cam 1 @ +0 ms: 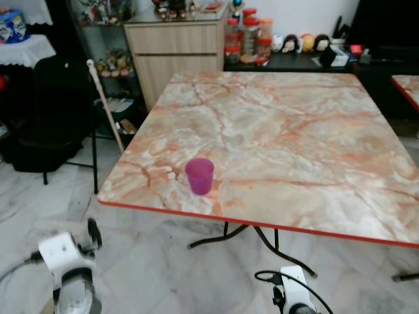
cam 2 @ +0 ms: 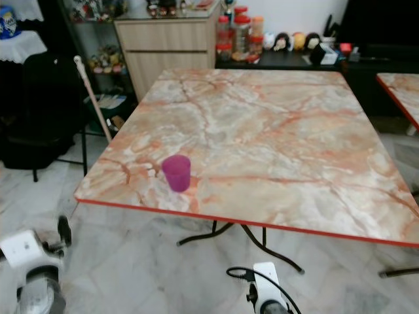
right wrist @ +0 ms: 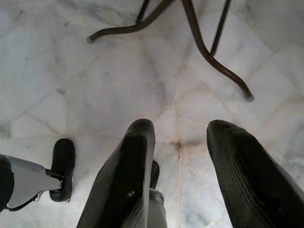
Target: Setting the table
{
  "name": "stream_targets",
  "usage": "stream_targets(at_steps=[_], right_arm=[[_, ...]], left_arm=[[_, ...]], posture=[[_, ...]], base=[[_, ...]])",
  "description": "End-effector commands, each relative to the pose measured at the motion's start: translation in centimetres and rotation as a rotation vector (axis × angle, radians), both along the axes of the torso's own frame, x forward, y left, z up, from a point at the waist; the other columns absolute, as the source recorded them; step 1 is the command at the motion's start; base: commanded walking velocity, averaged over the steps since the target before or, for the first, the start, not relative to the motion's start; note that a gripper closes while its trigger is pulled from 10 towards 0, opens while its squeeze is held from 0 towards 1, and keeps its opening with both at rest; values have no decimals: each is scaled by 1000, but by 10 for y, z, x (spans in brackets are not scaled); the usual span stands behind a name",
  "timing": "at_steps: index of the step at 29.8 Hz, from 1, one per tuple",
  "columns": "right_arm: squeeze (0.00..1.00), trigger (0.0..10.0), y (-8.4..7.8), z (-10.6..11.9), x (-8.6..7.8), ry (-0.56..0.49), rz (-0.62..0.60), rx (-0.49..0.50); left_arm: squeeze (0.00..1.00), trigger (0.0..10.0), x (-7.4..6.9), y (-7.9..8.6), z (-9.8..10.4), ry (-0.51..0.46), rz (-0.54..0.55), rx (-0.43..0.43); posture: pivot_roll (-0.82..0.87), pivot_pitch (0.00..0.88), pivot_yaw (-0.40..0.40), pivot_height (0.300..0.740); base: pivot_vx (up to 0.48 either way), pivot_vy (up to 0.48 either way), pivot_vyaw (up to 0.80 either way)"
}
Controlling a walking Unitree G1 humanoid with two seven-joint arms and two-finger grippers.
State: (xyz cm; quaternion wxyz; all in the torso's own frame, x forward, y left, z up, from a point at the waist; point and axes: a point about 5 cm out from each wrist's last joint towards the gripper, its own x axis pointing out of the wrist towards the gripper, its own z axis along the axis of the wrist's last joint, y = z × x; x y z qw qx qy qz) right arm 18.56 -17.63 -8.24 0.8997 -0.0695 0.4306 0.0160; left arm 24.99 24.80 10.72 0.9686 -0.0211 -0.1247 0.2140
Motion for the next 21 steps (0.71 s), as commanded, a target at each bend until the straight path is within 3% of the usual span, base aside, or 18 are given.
stream_targets(at_steps=[1,3,7,9,10,12,13,15,16,17,18,20,21], right_arm=[[0,10000,2,0,0,3,4,1],[0,10000,2,-1,-1,7,-1,1],[0,10000,2,-2,-3,12,-20,4],[0,10000,2,-2,-4,11,-28,5],[0,10000,1,-2,-4,12,-33,6],[0,10000,2,-2,-4,13,-32,6],[0,10000,2,-2,-4,13,-37,7],[0,10000,1,-2,-4,13,-42,8],[0,10000,1,-2,-4,10,-52,10],[0,10000,1,-2,-4,10,-52,10],[0,10000,1,-2,-4,7,-57,12],[0,10000,1,-2,-3,6,-59,12],[0,10000,1,-1,-3,4,-65,13]], left_arm=[[0,10000,12,-6,21,-35,-48,49],[0,10000,33,-23,42,-70,-179,48],[0,10000,55,-52,55,-56,-347,25],[0,10000,63,-66,54,-42,-424,-50],[0,10000,69,-79,50,-8,-484,-39],[0,10000,78,-96,46,9,-548,-94],[1000,10000,81,-104,47,15,-580,-109],[1000,10000,84,-111,47,27,-618,-117],[1000,10000,87,-122,48,49,-660,-72],[1000,10000,87,-122,48,49,-660,-72],[608,10000,93,-135,46,111,-709,-52],[608,10000,95,-140,45,143,-730,-32],[0,10000,101,-145,45,177,-754,-33]], posture=[[138,0,50,740],[126,0,57,740],[109,0,69,740],[105,0,72,740],[101,0,72,740],[102,0,66,740],[96,0,64,740],[96,0,64,740],[87,0,69,740],[87,0,69,740],[78,0,71,740],[78,0,71,740],[70,0,72,740]], base=[[0,0,0],[0,0,0],[0,0,0],[0,0,0],[0,0,0],[0,0,0],[0,0,0],[0,0,0],[0,0,0],[0,0,0],[0,0,0],[0,0,0],[0,0,0]])
